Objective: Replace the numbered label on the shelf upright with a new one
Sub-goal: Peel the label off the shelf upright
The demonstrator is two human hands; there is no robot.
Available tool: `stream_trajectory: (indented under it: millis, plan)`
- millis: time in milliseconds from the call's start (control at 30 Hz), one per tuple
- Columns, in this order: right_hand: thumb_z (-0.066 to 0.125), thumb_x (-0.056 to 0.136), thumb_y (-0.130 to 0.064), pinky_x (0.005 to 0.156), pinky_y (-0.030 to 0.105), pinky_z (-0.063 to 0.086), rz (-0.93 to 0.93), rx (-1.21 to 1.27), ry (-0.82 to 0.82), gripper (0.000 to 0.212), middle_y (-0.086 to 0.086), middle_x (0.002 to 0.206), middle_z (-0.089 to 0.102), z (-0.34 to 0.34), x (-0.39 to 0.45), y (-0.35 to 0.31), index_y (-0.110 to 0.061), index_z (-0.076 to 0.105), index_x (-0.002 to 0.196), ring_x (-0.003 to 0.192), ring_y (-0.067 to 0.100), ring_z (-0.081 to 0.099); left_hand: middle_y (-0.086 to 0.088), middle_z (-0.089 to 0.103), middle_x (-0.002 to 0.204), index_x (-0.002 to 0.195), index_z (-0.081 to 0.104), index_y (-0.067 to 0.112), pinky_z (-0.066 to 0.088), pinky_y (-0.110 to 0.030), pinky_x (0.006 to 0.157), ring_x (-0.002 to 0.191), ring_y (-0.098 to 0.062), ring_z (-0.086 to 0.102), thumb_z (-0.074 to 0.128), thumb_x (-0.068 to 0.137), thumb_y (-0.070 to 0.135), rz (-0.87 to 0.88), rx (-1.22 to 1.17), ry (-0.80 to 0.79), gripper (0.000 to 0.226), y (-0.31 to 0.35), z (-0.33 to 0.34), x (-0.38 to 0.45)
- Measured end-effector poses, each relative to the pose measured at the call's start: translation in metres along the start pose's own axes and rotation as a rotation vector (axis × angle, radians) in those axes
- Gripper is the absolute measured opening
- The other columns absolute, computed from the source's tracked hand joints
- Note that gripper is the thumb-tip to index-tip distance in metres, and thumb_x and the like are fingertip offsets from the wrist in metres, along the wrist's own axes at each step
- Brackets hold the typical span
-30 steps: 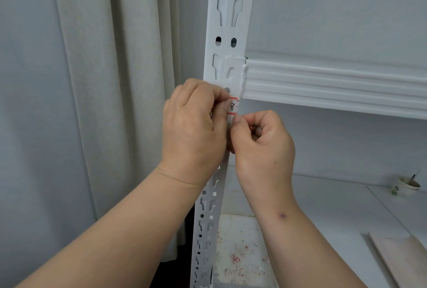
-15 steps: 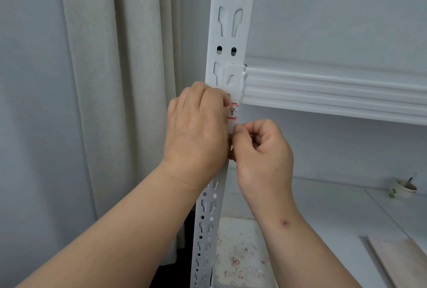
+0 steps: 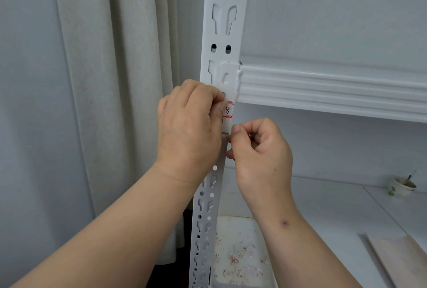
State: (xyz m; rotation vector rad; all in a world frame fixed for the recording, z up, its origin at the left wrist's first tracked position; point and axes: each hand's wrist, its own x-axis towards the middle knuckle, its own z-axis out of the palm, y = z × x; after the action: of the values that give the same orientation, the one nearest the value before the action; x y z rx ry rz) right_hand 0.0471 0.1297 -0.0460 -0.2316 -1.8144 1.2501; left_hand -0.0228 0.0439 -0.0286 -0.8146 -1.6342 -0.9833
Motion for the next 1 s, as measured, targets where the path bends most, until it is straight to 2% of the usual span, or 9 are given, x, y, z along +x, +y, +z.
stream_trajectory:
  millis: [133, 300, 433, 533, 633, 700, 800, 933, 1000]
  plan:
    - [0.060, 0.087, -0.023, 0.066, 0.040, 0.054, 0.002, -0.010, -0.001, 0.015, -0.003, 0.070, 0.067, -0.001, -0.001, 0.002, -0.023, 0.056, 0.073, 0.067, 0.020, 0.067, -0.007, 0.063, 0.082, 0.084, 0.064, 0.006, 0.046, -0.043, 0.067, 0.075, -0.033, 0.059, 0.059, 0.088, 0.011, 0.082, 0.110, -0.006, 0.008, 0.000, 0.001, 0.001]
    - [0.060, 0.088, -0.022, 0.067, 0.041, 0.054, -0.001, -0.007, -0.012, 0.015, -0.002, 0.072, 0.067, -0.003, -0.002, 0.002, -0.022, 0.056, 0.074, 0.069, 0.022, 0.067, -0.008, 0.059, 0.083, 0.086, 0.061, 0.008, 0.028, -0.033, 0.072, 0.076, -0.031, 0.054, 0.054, 0.080, 0.011, 0.052, 0.197, -0.080, 0.010, 0.004, -0.001, 0.002]
    - [0.060, 0.089, -0.022, 0.066, 0.040, 0.054, -0.001, -0.007, -0.025, 0.015, -0.003, 0.072, 0.066, -0.004, -0.003, 0.000, -0.023, 0.056, 0.074, 0.068, 0.021, 0.067, -0.007, 0.058, 0.084, 0.087, 0.059, 0.009, 0.023, -0.029, 0.072, 0.077, -0.030, 0.054, 0.054, 0.079, 0.010, 0.036, 0.185, -0.093, 0.010, 0.005, -0.001, 0.000]
    - [0.059, 0.088, -0.021, 0.067, 0.039, 0.054, 0.001, -0.008, -0.029, 0.015, -0.004, 0.072, 0.066, -0.005, -0.004, 0.000, -0.024, 0.056, 0.074, 0.069, 0.020, 0.067, 0.003, 0.052, 0.085, 0.091, 0.056, 0.012, 0.029, -0.031, 0.076, 0.078, -0.024, 0.054, 0.058, 0.086, 0.010, -0.012, 0.081, -0.046, 0.005, 0.005, -0.001, -0.008]
    - [0.059, 0.088, -0.021, 0.067, 0.038, 0.054, 0.003, -0.013, -0.024, 0.015, -0.004, 0.073, 0.066, -0.007, -0.004, 0.001, -0.024, 0.055, 0.073, 0.069, 0.020, 0.067, 0.010, 0.047, 0.090, 0.100, 0.050, 0.020, 0.040, -0.036, 0.078, 0.078, -0.017, 0.055, 0.062, 0.088, 0.014, -0.050, 0.012, -0.015, 0.018, 0.004, -0.003, -0.012]
    - [0.059, 0.088, -0.021, 0.067, 0.038, 0.054, 0.006, -0.013, -0.028, 0.016, -0.003, 0.074, 0.067, -0.007, -0.004, 0.001, -0.024, 0.055, 0.073, 0.069, 0.020, 0.067, 0.008, 0.051, 0.090, 0.099, 0.055, 0.016, 0.047, -0.045, 0.076, 0.079, -0.020, 0.058, 0.065, 0.088, 0.015, -0.037, 0.002, -0.030, 0.014, 0.005, -0.004, -0.011]
    - [0.059, 0.088, -0.021, 0.065, 0.038, 0.055, -0.003, -0.013, -0.036, 0.016, -0.002, 0.073, 0.067, -0.007, -0.003, -0.001, -0.024, 0.055, 0.073, 0.068, 0.021, 0.067, -0.001, 0.061, 0.088, 0.091, 0.062, 0.010, 0.049, -0.052, 0.072, 0.079, -0.026, 0.059, 0.063, 0.089, 0.018, -0.028, 0.027, -0.051, 0.008, 0.004, -0.003, -0.003]
    - [0.059, 0.088, -0.021, 0.066, 0.038, 0.054, -0.009, -0.004, -0.036, 0.016, -0.003, 0.073, 0.066, -0.007, -0.003, -0.002, -0.024, 0.055, 0.073, 0.068, 0.021, 0.067, -0.005, 0.063, 0.084, 0.084, 0.064, 0.009, 0.049, -0.049, 0.069, 0.076, -0.031, 0.060, 0.062, 0.087, 0.013, 0.024, 0.082, -0.045, 0.006, 0.003, -0.002, 0.001]
    - [0.059, 0.089, -0.022, 0.066, 0.039, 0.054, -0.008, -0.011, -0.041, 0.015, -0.003, 0.073, 0.066, -0.007, -0.003, -0.001, -0.023, 0.055, 0.074, 0.069, 0.021, 0.067, -0.004, 0.063, 0.083, 0.084, 0.063, 0.010, 0.044, -0.042, 0.071, 0.077, -0.030, 0.059, 0.058, 0.089, 0.015, 0.043, 0.143, -0.059, 0.009, 0.004, -0.002, 0.001]
